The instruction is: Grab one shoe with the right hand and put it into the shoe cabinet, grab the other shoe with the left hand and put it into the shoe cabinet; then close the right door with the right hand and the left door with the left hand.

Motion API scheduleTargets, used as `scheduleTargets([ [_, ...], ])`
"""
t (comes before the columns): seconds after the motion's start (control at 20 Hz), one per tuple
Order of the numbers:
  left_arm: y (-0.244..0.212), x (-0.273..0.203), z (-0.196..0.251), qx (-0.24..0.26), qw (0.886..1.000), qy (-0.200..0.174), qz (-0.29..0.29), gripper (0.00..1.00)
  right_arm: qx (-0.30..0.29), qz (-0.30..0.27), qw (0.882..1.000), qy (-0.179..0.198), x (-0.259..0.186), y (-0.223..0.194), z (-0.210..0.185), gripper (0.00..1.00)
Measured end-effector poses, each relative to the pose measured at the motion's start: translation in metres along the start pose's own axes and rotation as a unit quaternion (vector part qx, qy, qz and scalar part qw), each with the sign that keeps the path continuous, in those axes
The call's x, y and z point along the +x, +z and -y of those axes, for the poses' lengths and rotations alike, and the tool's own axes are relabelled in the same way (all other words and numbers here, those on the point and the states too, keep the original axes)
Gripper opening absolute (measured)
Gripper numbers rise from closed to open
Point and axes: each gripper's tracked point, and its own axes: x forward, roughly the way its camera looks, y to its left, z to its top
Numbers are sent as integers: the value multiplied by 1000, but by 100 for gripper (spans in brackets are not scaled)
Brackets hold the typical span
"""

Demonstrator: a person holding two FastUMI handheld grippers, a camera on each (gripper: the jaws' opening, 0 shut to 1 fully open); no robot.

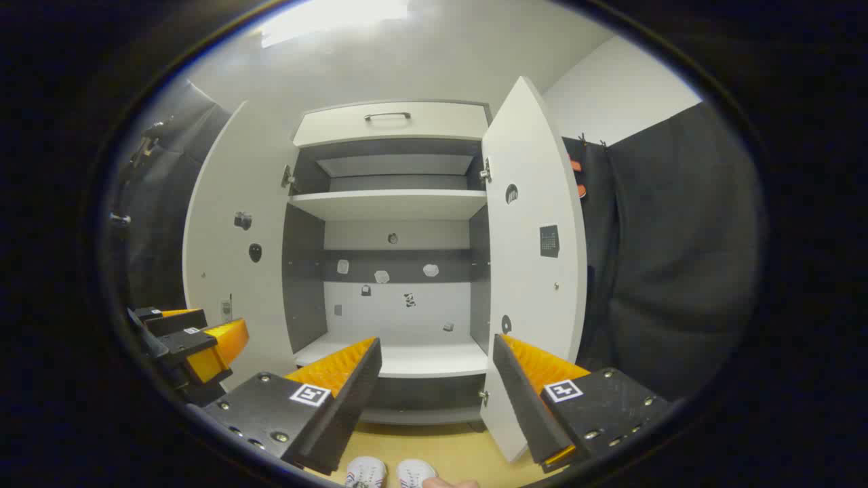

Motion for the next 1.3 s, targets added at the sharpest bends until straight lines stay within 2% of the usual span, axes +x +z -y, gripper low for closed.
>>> scheduleTargets([
  [0.05, 0, 1, -2, -1, 1000, 2, -1, 93, -2, -1, 1000, -1, 1, 0, 0, 96],
  [0.1, -1, 1, -5, 0, 1000, 5, -2, 96, -2, -1, 1000, -1, 2, -1, 0, 99],
  [0.15, 0, 1, -7, 1, 1000, 7, -1, 96, -2, -1, 1000, -1, 2, -1, -1, 96],
  [0.2, 0, 1, -8, 2, 1000, 7, -1, 96, -1, -1, 1000, 0, 2, 0, -2, 99],
  [0.85, -2, 1, -22, -1, 1000, 23, -6, 96, -11, -25, 1000, 14, 11, -18, -14, 98],
  [0.95, -2, 0, -24, 0, 1000, 26, -7, 96, -15, -47, 999, 17, 12, -34, -16, 96],
  [1.05, -3, -2, -27, 3, 1000, 29, -7, 96, -24, -82, 996, 22, 12, -60, -18, 99],
  [1.1, -3, -3, -28, 4, 999, 31, -7, 96, -28, -101, 994, 26, 12, -75, -21, 96],
  [1.15, -3, -4, -30, 6, 999, 33, -7, 96, -30, -119, 992, 31, 12, -91, -24, 99],
  [1.3, -6, -6, -34, 11, 999, 38, -10, 96, -25, -176, 983, 44, 8, -144, -33, 99],
])
